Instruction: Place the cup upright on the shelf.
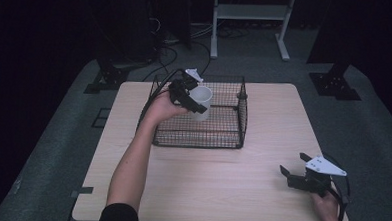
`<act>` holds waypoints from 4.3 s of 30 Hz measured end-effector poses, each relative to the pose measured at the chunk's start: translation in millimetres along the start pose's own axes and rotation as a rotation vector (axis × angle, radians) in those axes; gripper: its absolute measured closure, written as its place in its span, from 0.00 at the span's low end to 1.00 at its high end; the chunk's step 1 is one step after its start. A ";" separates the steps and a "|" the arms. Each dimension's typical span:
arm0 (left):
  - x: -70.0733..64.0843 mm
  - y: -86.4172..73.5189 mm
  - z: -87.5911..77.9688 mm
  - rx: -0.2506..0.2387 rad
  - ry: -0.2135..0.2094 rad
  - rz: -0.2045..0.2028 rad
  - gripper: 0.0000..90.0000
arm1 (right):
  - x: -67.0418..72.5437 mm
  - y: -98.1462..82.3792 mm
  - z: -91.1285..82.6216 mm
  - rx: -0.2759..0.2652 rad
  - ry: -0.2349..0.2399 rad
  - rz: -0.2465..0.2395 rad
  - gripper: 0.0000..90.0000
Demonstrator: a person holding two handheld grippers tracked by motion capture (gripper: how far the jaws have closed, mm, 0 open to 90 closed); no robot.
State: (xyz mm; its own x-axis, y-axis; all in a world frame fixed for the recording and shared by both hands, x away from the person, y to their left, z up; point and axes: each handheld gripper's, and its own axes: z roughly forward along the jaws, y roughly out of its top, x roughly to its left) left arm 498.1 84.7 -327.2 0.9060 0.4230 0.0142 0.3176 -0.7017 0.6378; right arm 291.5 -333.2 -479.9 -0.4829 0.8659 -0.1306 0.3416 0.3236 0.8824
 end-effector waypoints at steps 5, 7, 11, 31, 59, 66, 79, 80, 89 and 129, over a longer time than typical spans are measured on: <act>3.6 -2.6 9.1 0.008 -0.001 -0.011 0.24 | -0.1 -0.1 -0.1 -0.002 0.001 0.001 0.15; 5.8 -4.4 13.6 0.017 -0.003 -0.016 0.24 | -0.1 -0.1 -0.1 -0.002 0.001 0.000 0.15; 9.3 -9.6 21.0 0.023 -0.002 -0.029 0.24 | -0.3 -0.1 -0.2 -0.004 0.001 0.002 0.15; 21.1 -19.6 55.6 0.091 -0.040 -0.068 0.24 | -0.5 -0.4 -0.7 -0.007 0.003 0.003 0.15; 22.2 -30.1 72.0 0.176 -0.064 -0.071 0.24 | -0.8 -0.7 -1.3 -0.012 0.004 0.004 0.15; 23.0 -37.5 68.1 0.152 -0.070 -0.088 0.23 | -0.7 -0.6 -1.3 -0.011 0.003 0.003 0.15; 19.9 -34.7 63.3 0.131 -0.064 -0.080 0.18 | -0.7 -0.7 -1.3 -0.011 0.001 0.004 0.15; 19.3 -34.4 62.4 0.127 -0.063 -0.078 0.18 | -0.6 -0.7 -1.3 -0.010 0.001 0.004 0.15; 14.6 -28.7 45.9 0.070 -0.037 -0.062 0.10 | -0.4 -0.6 -1.2 -0.009 -0.001 0.005 0.15; -33.9 -43.8 -33.8 -0.069 0.045 0.015 0.10 | 0.5 -0.3 -0.7 -0.003 -0.011 0.000 0.15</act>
State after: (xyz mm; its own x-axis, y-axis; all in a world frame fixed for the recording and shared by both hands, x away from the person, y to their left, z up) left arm 444.1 120.5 -329.6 0.8966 0.4391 0.0581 0.2822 -0.6674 0.6891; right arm 290.5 -333.2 -479.9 -0.4741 0.8700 -0.1355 0.3389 0.3224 0.8839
